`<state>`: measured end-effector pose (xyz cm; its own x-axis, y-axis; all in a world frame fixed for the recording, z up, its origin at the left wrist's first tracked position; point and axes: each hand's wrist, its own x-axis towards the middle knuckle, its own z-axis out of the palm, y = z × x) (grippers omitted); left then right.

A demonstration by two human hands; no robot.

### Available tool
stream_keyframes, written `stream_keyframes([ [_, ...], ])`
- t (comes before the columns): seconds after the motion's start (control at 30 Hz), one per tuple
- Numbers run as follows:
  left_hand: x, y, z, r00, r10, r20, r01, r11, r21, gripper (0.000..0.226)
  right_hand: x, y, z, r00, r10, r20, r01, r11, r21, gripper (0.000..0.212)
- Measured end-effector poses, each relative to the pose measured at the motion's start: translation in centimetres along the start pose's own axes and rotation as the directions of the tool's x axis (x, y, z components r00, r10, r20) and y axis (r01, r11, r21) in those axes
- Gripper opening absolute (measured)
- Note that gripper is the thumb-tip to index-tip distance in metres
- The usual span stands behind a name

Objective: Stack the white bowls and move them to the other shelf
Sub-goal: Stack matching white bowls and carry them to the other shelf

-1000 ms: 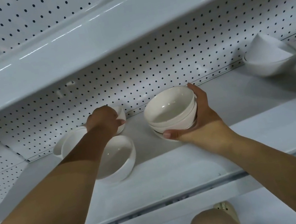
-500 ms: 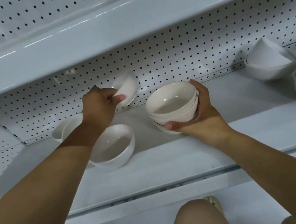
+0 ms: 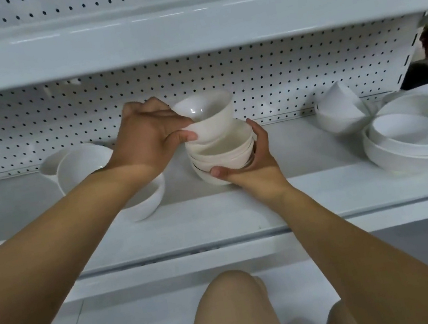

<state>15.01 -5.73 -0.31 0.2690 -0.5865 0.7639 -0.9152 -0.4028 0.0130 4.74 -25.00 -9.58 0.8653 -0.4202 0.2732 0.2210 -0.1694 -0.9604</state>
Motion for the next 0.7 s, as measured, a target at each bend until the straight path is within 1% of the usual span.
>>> stream_keyframes([
  [0.07, -0.2, 0.3, 0.0, 0.999, 0.002, 0.049, 0.000, 0.999, -0.035, 0.021, 0.0, -0.1, 0.0, 1.000, 0.009, 0.006, -0.009, 1.000, 0.020, 0.112],
  [0.13, -0.4, 0.5, -0.1, 0.994, -0.006, 0.106, 0.012, 0.999, -0.053, 0.029, -0.1, 0.0, -0.1, 1.000, 0.016, 0.013, -0.016, 0.999, 0.034, 0.113],
  [0.27, -0.7, 0.4, 0.2, 0.978, -0.102, 0.184, 0.113, 0.993, -0.046, 0.037, -0.1, 0.0, 0.0, 0.999, 0.032, 0.021, -0.033, 0.999, 0.037, 0.120],
  [0.43, -0.7, 0.3, 0.6, 0.957, -0.081, 0.278, 0.097, 0.994, -0.043, 0.017, 0.1, -0.1, -0.2, 0.997, 0.064, 0.031, -0.065, 0.997, 0.048, 0.132],
  [0.5, -1.0, 0.3, 0.7, 0.946, -0.141, 0.293, 0.163, 0.985, -0.055, 0.015, 0.1, -0.2, -0.3, 0.997, 0.073, 0.037, -0.075, 0.996, 0.055, 0.125],
  [0.6, -1.4, 0.5, 1.1, 0.934, -0.192, 0.301, 0.240, 0.962, -0.131, 0.026, 0.2, -0.2, -0.3, 0.996, 0.080, 0.049, -0.083, 0.994, 0.066, 0.115],
  [0.67, -1.4, 1.2, 1.2, 0.918, -0.286, 0.276, 0.355, 0.902, -0.245, 0.019, 0.3, -0.1, -0.4, 0.996, 0.085, 0.041, -0.088, 0.993, 0.074, 0.115],
  [0.7, -1.6, 1.6, 1.2, 0.904, -0.325, 0.277, 0.402, 0.866, -0.296, 0.020, 0.3, -0.1, -0.4, 0.995, 0.095, 0.039, -0.098, 0.992, 0.076, 0.115],
])
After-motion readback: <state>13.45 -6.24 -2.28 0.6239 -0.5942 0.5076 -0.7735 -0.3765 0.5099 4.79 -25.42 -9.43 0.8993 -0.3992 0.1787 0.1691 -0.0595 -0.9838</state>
